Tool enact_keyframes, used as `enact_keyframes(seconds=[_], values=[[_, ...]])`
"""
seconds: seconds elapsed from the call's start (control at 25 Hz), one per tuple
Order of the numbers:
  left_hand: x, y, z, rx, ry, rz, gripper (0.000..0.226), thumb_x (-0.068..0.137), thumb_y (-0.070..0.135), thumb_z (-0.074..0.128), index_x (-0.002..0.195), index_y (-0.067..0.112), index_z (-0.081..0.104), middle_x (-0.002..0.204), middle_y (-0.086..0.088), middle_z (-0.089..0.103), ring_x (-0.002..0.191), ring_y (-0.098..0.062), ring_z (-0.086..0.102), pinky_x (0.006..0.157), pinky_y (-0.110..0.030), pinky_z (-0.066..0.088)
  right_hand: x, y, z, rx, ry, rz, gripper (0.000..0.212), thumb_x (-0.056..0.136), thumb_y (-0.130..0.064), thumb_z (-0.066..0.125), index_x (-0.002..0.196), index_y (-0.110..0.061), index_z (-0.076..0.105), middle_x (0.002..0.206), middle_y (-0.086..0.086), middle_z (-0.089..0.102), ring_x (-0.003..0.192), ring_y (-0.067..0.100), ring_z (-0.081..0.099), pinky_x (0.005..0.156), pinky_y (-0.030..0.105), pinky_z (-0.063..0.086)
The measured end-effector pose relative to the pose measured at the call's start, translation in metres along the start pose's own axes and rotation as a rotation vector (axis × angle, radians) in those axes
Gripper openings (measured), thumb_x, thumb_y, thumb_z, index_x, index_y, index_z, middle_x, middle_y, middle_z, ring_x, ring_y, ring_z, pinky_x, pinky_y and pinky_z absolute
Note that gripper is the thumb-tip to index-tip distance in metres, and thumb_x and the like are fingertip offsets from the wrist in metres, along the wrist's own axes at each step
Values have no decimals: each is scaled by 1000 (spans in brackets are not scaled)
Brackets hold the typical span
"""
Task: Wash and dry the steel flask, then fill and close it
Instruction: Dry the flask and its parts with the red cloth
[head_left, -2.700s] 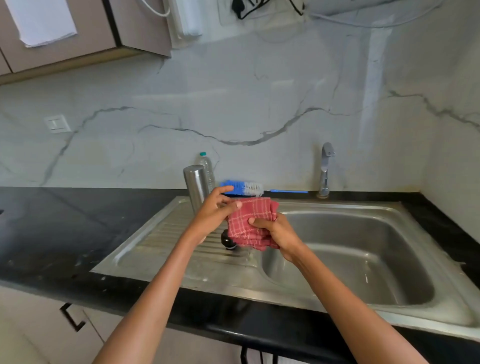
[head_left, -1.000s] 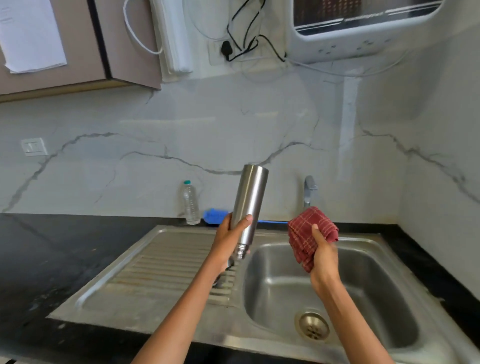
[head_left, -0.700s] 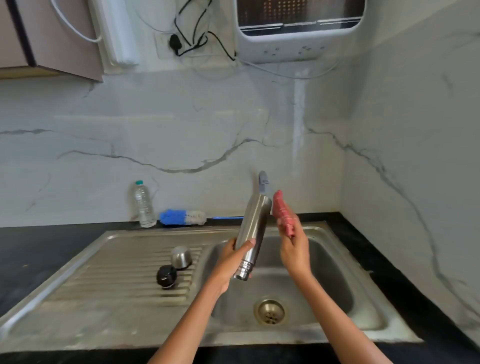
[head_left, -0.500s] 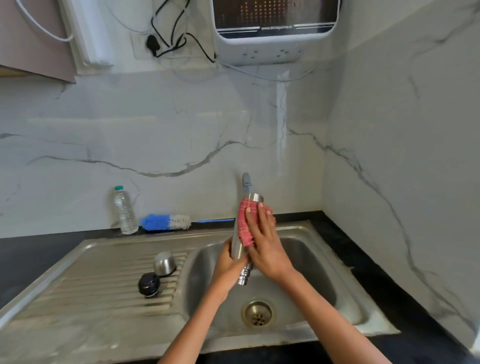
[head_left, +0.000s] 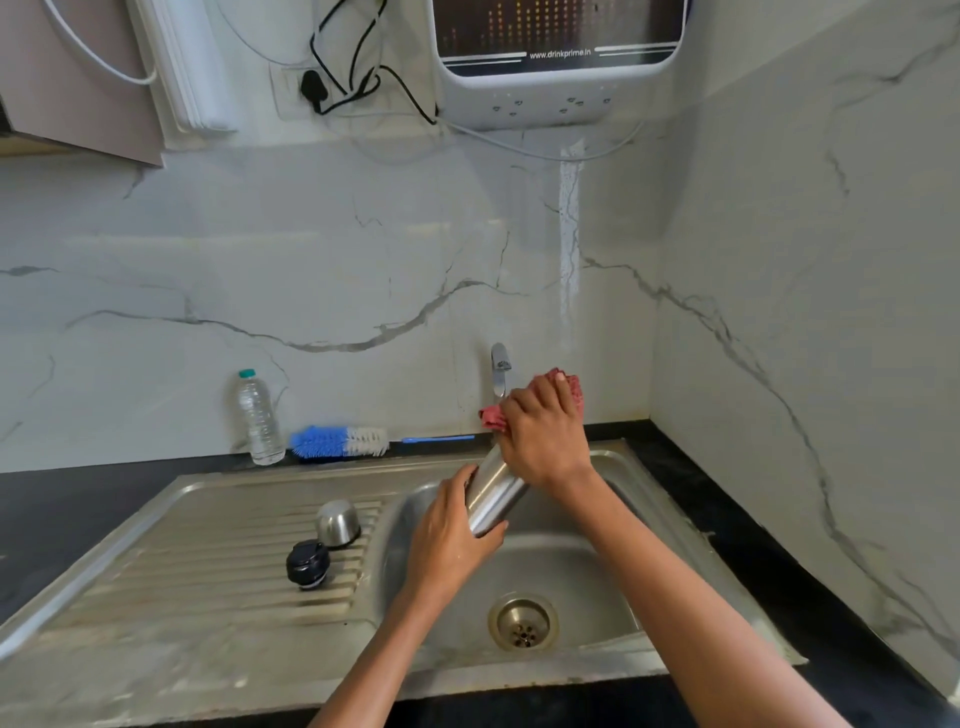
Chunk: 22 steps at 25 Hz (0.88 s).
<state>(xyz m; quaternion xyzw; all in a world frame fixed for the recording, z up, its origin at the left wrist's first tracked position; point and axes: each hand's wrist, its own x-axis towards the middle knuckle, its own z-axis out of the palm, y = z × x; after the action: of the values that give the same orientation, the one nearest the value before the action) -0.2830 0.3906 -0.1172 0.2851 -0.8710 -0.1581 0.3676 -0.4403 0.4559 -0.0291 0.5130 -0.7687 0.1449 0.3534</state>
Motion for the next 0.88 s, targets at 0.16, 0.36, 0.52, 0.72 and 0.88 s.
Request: enact_keyframes(seconds=[0.16, 0.36, 0.52, 0.72, 0.88], values=[[4, 2, 3, -121, 63, -71, 71, 77, 42, 82, 135, 17, 51, 122, 6, 65, 105, -13, 67, 78, -26, 55, -50, -24, 10, 203, 22, -295, 55, 103, -47, 38, 154, -26, 43, 162, 1, 38, 155, 31, 19, 127, 51, 1], [6, 19, -7, -747, 39, -346, 50, 84, 25, 83, 124, 27, 52, 95, 4, 73, 74, -10, 73, 63, -31, 60, -70, -44, 12, 845, 21, -15, 61, 108, -38, 23, 163, -22, 1, 170, -2, -15, 156, 22, -17, 126, 46, 6], [1, 15, -16, -995, -150, -369, 58, 85, 37, 81, 133, 19, 53, 101, -12, 74, 80, -31, 74, 64, -44, 62, -28, -37, -22, 1490, 28, 376, 59, 110, -45, 30, 163, -35, 7, 170, -8, 12, 156, 13, 14, 120, 30, 28], [0, 6, -30, -1338, -436, -280, 75, 82, 48, 76, 136, 0, 54, 117, -28, 66, 74, -36, 68, 61, -40, 60, -22, -30, -36, 1996, -62, 827, 71, 97, -70, 39, 127, -11, 66, 114, 21, 74, 110, 37, 70, 99, 51, 55], [5, -1, -30, -1302, -274, -347, 74, 86, 59, 71, 135, 6, 53, 117, -31, 67, 82, -41, 70, 75, -51, 60, -32, -44, -26, 1894, 7, 747, 59, 97, -60, 52, 139, -20, 56, 126, 13, 70, 117, 27, 67, 102, 47, 53]])
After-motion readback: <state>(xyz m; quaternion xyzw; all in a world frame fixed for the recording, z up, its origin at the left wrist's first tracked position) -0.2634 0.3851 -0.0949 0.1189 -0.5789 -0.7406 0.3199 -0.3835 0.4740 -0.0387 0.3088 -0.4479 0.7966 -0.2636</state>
